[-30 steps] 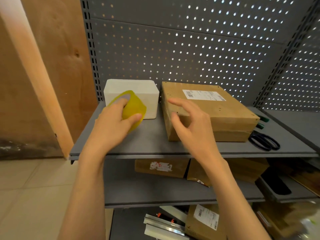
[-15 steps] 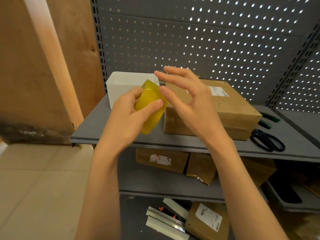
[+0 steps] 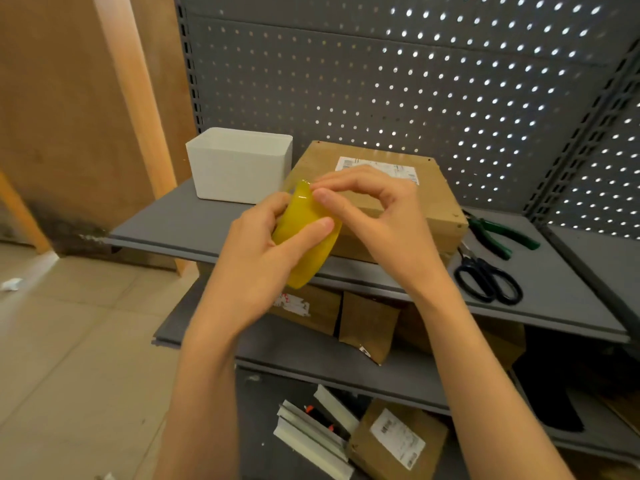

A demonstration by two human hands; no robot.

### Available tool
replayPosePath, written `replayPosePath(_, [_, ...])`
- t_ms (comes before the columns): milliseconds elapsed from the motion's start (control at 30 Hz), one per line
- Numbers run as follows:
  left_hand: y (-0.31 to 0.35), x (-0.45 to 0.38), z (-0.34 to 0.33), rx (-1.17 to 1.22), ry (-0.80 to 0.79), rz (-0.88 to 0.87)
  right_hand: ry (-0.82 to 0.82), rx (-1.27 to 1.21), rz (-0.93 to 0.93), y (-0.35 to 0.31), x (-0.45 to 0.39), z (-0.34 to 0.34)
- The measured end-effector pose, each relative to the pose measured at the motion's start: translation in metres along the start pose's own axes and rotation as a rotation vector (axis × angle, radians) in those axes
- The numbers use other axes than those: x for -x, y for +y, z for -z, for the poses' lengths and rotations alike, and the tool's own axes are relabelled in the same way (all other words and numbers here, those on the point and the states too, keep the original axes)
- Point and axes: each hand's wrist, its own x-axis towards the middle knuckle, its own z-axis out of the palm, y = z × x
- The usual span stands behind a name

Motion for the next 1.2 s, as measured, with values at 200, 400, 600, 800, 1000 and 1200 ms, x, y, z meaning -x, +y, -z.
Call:
replayPosePath(200, [0.013,0.003,-0.044,0.197,-0.094,0.114,0.124,-0.251,-0.182,0.008,0.016,0.026])
replayPosePath(400, [0.014,-0.004,-0.066,0.341,-0.308,0.173,0.284,-0.123,-0.273,0.019,0.019,0.056])
replayPosePath(600, [0.019,-0.031,-0.075,0.256,-0.344,0.193,0.429,0.269,-0.164,0.023,0.012,0.067])
replayPosePath(800, [0.019,-0.046,-0.064,0.253,-0.256,0.221,0.488,0.430,0.016,0.014,-0.020,0.057])
replayPosePath(1000, [0.015,-0.036,-0.055,0.303,-0.223,0.321,0.355,0.330,-0.120,0.021,-0.047,0.057])
replayPosePath(1200, [0.019,-0.028,-0.053,0.419,-0.276,0.422,0.166,0.293,-0.321,0.054,-0.055,0.072])
